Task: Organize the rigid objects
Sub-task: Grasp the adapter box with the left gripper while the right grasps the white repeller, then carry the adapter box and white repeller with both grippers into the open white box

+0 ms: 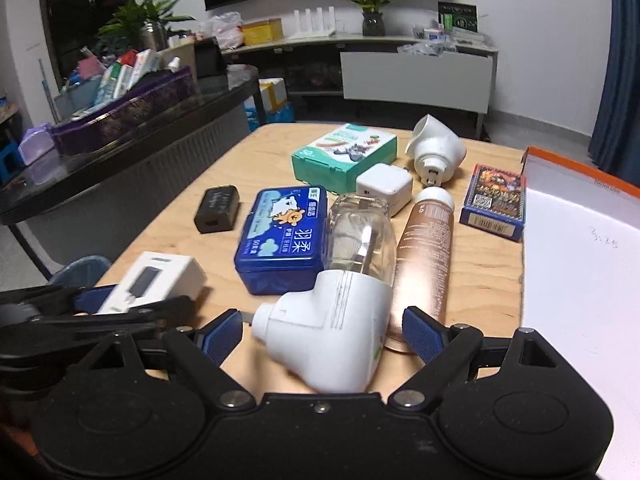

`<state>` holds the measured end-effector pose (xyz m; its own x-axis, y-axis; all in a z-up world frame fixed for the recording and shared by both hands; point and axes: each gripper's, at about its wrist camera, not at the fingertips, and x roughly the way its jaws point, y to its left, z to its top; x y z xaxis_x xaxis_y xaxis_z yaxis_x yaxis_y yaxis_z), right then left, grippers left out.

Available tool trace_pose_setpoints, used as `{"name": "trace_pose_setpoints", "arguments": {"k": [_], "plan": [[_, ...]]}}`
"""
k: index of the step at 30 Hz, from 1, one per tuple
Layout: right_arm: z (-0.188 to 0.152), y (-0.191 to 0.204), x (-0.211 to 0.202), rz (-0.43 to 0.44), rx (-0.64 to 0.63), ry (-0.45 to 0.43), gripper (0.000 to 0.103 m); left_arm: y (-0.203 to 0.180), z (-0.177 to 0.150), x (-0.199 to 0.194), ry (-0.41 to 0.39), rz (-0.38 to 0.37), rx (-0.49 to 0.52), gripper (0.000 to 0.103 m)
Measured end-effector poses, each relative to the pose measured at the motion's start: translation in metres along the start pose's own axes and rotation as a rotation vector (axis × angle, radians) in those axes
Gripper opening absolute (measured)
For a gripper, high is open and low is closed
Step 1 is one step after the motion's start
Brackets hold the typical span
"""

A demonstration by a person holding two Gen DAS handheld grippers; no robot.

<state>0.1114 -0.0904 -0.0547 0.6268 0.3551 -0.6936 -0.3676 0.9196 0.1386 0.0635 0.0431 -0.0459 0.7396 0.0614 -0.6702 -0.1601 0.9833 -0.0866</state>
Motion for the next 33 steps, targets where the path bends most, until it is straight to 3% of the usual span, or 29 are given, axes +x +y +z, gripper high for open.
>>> {"name": "trace_pose_setpoints", "arguments": {"k": [7,9,16,25,33], "plan": [[0.0,0.016,0.012,-0.074,-0.101,-0.019,0.103,0.008,0.0,-0.001,-0.012,0.03,-0.024,0.059],[-0.004,0.016,0.012,-0.081,-0.108,-0.055,0.095,0.01,0.001,-0.002,-0.013,0.015,-0.038,0.06],[-0.01,0.002,0.001,-0.037,-0.053,-0.11,0.094,0.01,0.0,-0.003,-0.021,0.003,-0.036,0.06],[-0.006,-0.017,-0.052,-0.055,-0.029,-0.226,0.094,-0.009,0.004,-0.021,-0.062,-0.073,-0.009,0.06],[0.005,-0.068,-0.101,-0.145,0.058,-0.308,0.094,-0.063,0.024,-0.043,-0.109,-0.17,0.069,0.06]]}}
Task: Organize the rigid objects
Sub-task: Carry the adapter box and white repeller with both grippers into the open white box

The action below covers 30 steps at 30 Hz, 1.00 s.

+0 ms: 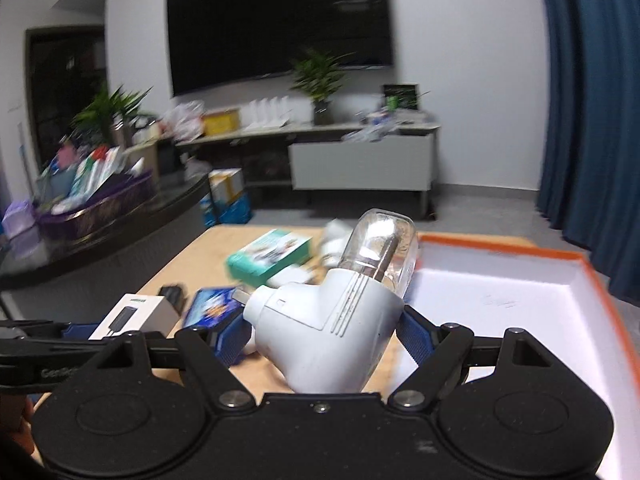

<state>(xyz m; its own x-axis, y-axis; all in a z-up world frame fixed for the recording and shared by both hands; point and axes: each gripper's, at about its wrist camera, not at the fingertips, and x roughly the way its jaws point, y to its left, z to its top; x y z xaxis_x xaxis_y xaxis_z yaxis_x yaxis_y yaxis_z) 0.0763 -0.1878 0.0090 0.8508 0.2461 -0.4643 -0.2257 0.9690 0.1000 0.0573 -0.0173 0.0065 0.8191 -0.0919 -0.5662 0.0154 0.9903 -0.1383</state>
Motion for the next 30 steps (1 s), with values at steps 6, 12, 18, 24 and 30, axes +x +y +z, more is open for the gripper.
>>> {"name": "trace_pose_setpoints", "arguments": {"k": [6,12,18,24,30], "plan": [[0.014,-0.045,-0.014,-0.116,0.042,-0.011,0.094,-0.051,0.025,0.016,0.01,-0.096,0.041,0.06],[0.025,-0.087,-0.022,-0.195,0.101,-0.013,0.094,-0.091,0.051,0.035,0.007,-0.157,0.092,0.06],[0.031,-0.112,-0.027,-0.236,0.13,-0.003,0.094,-0.121,0.067,0.054,0.05,-0.21,0.127,0.06],[0.038,-0.133,-0.034,-0.272,0.15,-0.003,0.094,-0.143,0.082,0.061,0.04,-0.238,0.174,0.06],[0.04,-0.145,-0.023,-0.27,0.167,0.017,0.094,-0.141,0.077,0.07,0.061,-0.213,0.169,0.06]]}}
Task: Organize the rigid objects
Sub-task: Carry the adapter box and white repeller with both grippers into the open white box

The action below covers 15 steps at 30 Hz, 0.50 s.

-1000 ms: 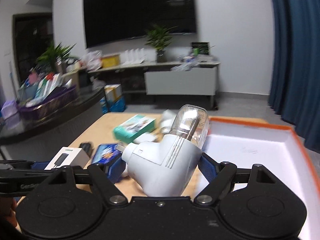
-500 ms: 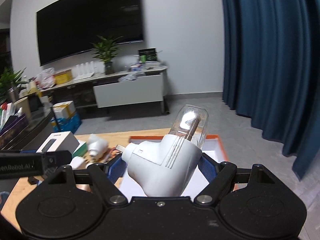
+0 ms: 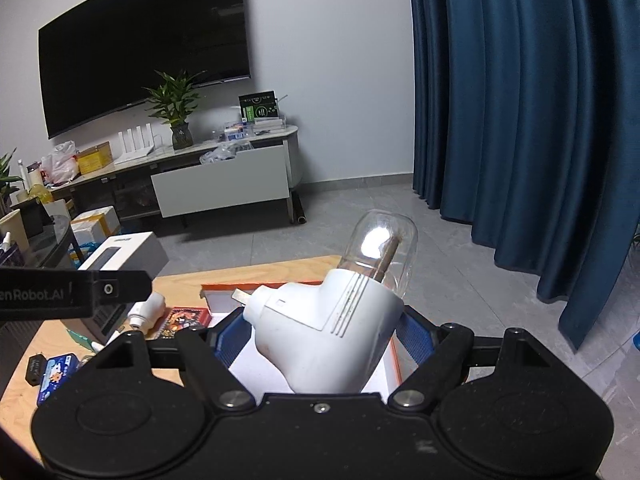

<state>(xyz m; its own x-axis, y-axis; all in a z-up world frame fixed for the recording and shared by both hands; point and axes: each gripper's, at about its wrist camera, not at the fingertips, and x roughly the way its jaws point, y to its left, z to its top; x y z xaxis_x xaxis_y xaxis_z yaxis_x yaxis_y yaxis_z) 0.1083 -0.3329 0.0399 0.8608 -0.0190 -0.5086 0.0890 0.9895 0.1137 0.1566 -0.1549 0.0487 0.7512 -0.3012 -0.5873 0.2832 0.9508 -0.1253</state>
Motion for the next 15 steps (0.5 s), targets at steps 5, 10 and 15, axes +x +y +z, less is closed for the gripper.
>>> {"name": "trace_pose_setpoints", "arguments": {"k": [5,10,15], "plan": [[0.002,0.004,0.014,0.011,-0.016,0.019,0.094,0.0,-0.001,0.003,0.008,0.006,0.002,0.06],[0.005,0.008,0.027,0.025,-0.024,0.038,0.094,0.004,-0.001,0.012,0.029,0.006,-0.019,0.06],[0.008,0.007,0.039,0.025,-0.03,0.059,0.094,0.005,0.001,0.015,0.043,0.003,-0.046,0.06]]}}
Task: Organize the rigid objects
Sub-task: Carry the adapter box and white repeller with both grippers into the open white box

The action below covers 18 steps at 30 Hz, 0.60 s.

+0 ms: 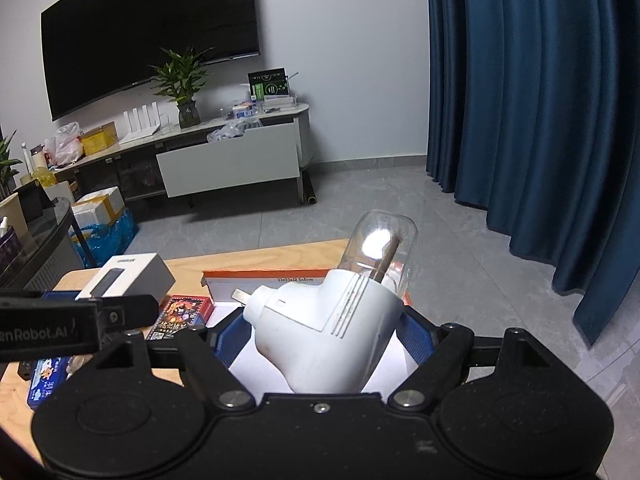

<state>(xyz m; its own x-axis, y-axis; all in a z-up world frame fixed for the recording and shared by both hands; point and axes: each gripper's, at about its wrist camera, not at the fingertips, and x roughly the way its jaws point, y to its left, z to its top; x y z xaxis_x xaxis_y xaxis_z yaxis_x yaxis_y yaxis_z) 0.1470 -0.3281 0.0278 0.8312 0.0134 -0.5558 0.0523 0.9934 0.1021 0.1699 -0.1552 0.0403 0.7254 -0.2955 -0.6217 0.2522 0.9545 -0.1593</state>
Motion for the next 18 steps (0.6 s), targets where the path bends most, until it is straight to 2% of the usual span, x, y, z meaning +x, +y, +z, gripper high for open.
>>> {"name": "trace_pose_setpoints", "arguments": {"k": [18], "plan": [[0.005,0.006,0.031,0.013,-0.04,0.058,0.094,0.004,-0.004,0.018,0.042,0.008,-0.02,0.06]]}}
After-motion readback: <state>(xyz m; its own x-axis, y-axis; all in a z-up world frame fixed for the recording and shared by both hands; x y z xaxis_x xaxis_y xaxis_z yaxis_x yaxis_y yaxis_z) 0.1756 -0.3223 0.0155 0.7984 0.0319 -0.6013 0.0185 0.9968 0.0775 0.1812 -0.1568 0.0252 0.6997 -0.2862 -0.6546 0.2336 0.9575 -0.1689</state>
